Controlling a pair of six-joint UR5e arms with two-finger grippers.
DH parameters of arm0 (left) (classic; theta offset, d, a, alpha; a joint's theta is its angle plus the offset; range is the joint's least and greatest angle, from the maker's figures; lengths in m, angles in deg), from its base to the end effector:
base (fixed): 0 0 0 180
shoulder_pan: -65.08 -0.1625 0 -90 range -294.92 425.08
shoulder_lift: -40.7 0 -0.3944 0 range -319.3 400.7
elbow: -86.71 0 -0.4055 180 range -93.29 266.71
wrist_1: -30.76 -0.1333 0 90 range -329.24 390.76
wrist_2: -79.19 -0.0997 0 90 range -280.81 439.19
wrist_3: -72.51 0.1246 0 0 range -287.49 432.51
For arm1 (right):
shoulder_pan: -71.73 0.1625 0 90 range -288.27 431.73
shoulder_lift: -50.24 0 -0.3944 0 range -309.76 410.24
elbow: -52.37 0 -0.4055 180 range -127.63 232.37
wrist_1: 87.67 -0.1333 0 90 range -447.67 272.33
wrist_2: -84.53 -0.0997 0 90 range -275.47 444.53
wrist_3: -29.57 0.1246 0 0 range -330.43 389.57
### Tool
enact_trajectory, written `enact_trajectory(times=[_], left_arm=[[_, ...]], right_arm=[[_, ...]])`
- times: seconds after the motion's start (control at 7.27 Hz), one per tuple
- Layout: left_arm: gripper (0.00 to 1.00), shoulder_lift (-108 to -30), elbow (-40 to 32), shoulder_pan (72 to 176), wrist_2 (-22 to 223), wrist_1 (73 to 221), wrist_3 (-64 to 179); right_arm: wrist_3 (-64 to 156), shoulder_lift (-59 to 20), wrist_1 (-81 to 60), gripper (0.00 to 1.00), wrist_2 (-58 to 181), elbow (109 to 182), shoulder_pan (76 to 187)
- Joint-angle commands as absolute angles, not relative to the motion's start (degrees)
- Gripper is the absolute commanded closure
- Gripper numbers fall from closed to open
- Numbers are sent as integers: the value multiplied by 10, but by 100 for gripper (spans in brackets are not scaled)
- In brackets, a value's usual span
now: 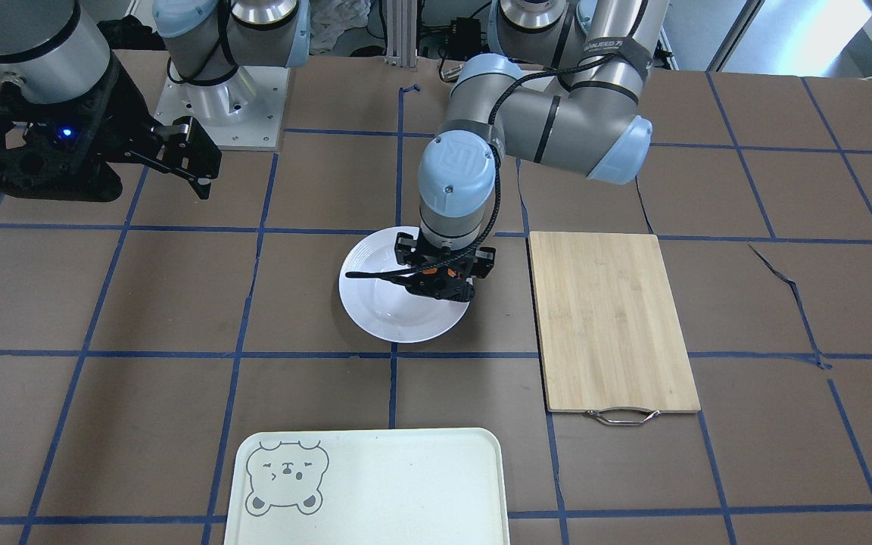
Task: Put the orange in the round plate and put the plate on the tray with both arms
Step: 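Carry the tangerine with the left gripper onto the white plate and release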
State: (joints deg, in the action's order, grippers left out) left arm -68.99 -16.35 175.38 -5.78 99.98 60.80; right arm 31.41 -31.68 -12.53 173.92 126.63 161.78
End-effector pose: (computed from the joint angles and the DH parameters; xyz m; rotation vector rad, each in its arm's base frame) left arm -0.3246 -0.4618 0.1724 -0.2176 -3.0878 -0.3494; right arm 0.1351 -0.5405 0.4709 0.0499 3.1264 0.1970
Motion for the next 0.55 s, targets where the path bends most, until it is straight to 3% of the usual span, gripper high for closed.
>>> enact_trajectory(times=[0.0,0.14,0.41], left_arm=[[70,-703,-190,1761,-19,965,597],[1,-701,-190,1761,-18,967,585],[0,-679,-172,1750,-24,972,555]], right_arm=[[312,-317,-124,0,1738,1266,1616],[312,-315,-123,0,1730,1266,1615],[313,-313,-128,0,1739,1267,1613]])
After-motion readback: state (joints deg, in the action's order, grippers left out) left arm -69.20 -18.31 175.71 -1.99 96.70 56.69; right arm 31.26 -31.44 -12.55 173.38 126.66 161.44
